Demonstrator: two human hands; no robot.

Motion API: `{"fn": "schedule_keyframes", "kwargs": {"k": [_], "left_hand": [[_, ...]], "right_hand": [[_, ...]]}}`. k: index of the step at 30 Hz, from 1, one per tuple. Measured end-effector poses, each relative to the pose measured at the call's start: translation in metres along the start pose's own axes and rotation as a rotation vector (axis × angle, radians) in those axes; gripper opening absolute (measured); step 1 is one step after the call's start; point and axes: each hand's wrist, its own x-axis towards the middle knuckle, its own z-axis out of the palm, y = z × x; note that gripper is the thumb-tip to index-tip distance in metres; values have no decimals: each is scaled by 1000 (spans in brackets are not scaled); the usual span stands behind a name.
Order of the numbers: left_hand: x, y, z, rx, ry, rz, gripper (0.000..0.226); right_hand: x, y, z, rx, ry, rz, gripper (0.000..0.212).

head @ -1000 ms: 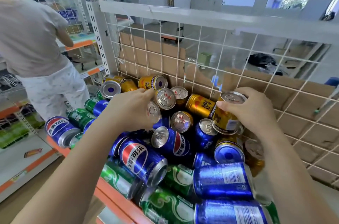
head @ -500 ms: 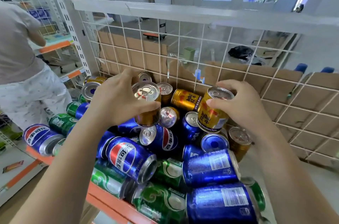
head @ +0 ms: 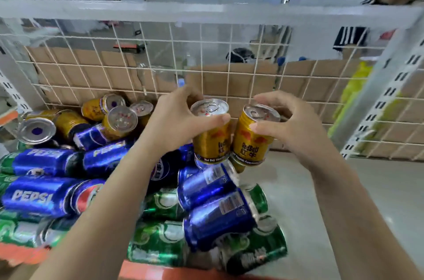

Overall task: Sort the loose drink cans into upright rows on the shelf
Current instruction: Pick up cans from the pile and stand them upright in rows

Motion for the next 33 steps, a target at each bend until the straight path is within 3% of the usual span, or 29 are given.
{"fn": "schedule_keyframes", "kwargs": {"k": [8, 16, 19, 25, 33], "left_hand": [[-13, 93, 91, -75, -277, 167, 51], [-62, 210, 210, -208, -437, 263, 48], [-83, 252, 254, -267, -488, 305, 33], [-104, 320, 328, -325, -579, 456, 58], [-104, 401, 427, -339, -717, 548, 55]], "right_hand": [[-79, 33, -114, -3, 172, 56, 39], [-182, 71, -247, -27, 275, 111, 42], [-223, 84, -294, -35, 343, 160, 40], [-282, 106, -364, -41, 495, 232, 39], [-319, 145, -452, -111, 639, 272, 40]]}}
